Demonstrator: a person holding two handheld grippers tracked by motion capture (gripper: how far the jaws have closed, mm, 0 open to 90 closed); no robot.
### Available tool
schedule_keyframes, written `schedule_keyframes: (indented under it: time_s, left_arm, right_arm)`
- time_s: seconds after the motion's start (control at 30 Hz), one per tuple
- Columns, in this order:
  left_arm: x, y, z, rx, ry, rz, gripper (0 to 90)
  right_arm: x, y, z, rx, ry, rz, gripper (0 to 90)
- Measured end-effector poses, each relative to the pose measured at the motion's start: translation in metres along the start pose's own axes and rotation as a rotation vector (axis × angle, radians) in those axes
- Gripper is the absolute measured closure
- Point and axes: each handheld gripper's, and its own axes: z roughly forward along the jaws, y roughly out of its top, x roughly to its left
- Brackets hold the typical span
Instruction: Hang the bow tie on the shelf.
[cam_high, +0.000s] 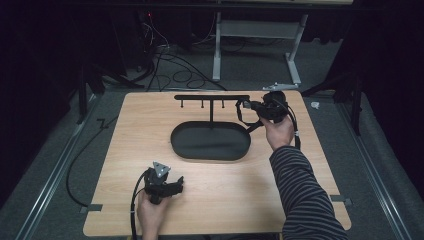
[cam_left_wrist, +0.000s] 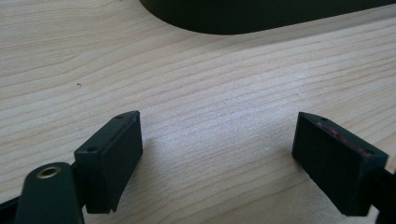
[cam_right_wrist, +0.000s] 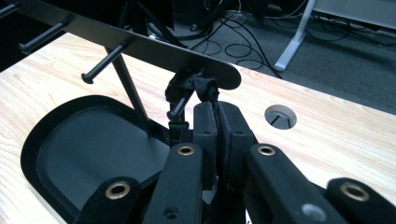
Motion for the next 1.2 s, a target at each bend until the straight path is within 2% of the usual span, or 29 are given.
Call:
schedule_keyframes:
  time_s: [0.7,1.2]
  left_arm:
    - [0.0,0.0,0.0,0.0,-0.001,0.0,16.5]
    - [0.0,0.0,0.0,0.0,-0.001,0.0,16.4]
  right_arm:
    - [-0.001,-0.003,0.011,0.048,-0.012,0.012,86.8]
    - [-0.003,-0.004,0.01,0.063,-0.009,0.021,81.9]
